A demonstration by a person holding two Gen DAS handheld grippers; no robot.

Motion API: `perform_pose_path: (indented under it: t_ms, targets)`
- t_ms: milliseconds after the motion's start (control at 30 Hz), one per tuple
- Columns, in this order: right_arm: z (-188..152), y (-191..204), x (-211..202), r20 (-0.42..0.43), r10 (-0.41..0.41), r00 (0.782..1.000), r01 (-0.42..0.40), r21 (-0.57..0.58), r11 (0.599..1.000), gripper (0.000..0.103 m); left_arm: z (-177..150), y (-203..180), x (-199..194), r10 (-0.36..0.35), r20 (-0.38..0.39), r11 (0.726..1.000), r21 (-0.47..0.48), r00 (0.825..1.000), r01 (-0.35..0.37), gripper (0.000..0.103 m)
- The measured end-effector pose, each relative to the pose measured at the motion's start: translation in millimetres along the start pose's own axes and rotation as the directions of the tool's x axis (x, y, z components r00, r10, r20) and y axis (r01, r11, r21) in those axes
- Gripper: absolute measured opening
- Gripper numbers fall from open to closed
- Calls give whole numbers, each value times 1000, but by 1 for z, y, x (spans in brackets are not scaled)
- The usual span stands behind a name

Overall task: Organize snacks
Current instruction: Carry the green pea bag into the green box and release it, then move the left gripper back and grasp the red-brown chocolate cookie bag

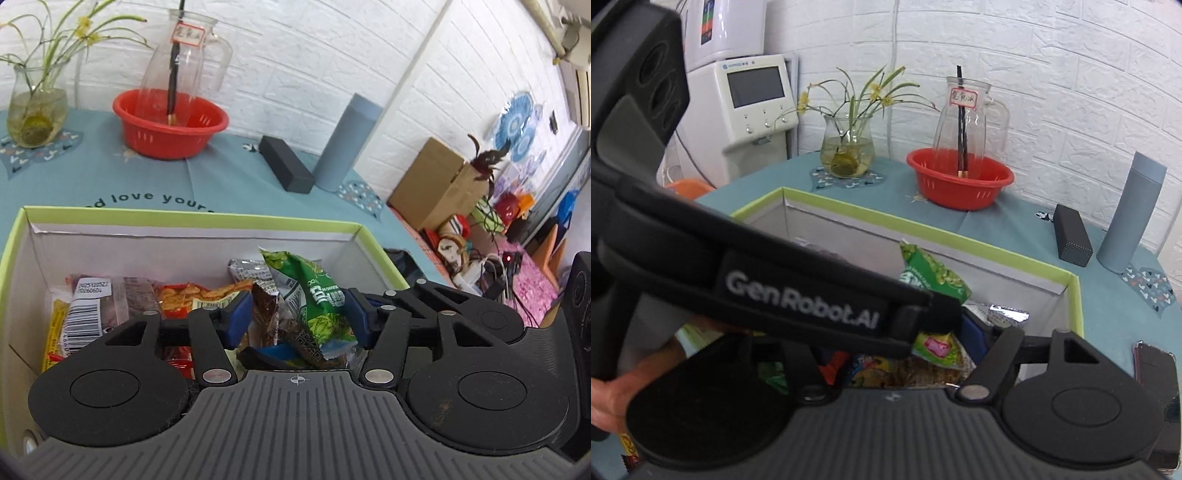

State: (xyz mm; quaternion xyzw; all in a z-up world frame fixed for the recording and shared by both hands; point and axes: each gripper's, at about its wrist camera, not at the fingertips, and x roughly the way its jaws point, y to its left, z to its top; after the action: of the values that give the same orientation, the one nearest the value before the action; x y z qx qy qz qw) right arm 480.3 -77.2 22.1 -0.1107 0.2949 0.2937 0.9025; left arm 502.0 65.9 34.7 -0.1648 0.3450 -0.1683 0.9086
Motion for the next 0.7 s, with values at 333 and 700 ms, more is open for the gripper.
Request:
perform_pose_path:
  t_ms: [333, 700]
  targets:
    - [-24, 41, -125, 227, -64, 972, 73, -30, 997, 92, -22, -28, -125, -27, 230, 998, 62, 973, 13, 78]
    - [-148, 113, -159, 68, 69, 995, -80, 190, 978, 93, -161, 5, -212, 182, 210, 983, -50, 961, -175, 88]
